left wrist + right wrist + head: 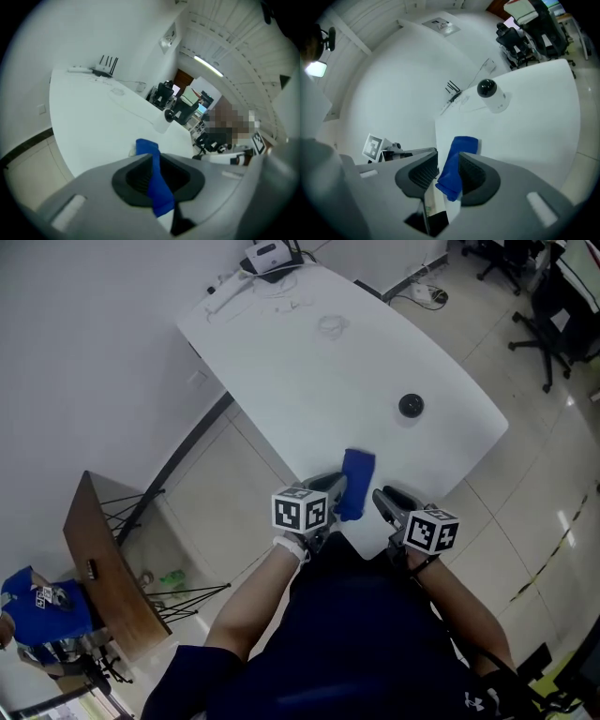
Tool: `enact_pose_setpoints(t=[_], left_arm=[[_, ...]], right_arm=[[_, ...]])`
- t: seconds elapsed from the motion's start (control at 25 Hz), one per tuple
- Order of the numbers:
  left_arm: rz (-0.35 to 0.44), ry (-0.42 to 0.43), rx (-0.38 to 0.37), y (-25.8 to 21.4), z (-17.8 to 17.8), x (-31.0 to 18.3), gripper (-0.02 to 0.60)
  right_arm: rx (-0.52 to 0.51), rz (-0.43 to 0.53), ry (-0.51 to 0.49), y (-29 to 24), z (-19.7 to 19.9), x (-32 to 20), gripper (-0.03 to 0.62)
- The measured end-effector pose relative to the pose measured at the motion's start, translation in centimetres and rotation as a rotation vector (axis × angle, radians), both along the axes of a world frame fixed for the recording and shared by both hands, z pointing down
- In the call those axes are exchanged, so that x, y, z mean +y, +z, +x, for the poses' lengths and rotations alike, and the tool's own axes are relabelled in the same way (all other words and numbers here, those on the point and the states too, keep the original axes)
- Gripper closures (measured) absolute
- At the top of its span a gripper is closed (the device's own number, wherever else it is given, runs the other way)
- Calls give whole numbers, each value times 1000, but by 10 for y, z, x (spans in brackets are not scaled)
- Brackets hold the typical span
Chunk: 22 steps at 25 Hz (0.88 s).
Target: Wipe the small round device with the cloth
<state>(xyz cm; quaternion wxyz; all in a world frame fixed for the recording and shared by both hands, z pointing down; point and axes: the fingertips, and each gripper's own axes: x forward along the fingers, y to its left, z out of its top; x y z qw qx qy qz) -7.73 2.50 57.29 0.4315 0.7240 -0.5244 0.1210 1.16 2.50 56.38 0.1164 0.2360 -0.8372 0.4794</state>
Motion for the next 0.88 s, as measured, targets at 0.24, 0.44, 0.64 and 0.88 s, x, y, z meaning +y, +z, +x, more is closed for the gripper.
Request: enact_pose_setpoints(t=[0.24, 0.44, 0.64, 0.88], left_arm=[[-106, 77, 39, 38, 1, -8, 532], [-148, 135, 22, 63, 0, -10, 540], [-176, 162, 50, 69, -9, -9, 539], [-237, 189, 32, 83, -25, -2, 552]], right_arm=[[16, -137, -14, 51, -15, -8, 401], [1, -181, -37, 65, -28, -7, 385], [-19, -215, -53, 64, -49, 3, 332], [47, -225, -54, 75, -76, 2, 287]])
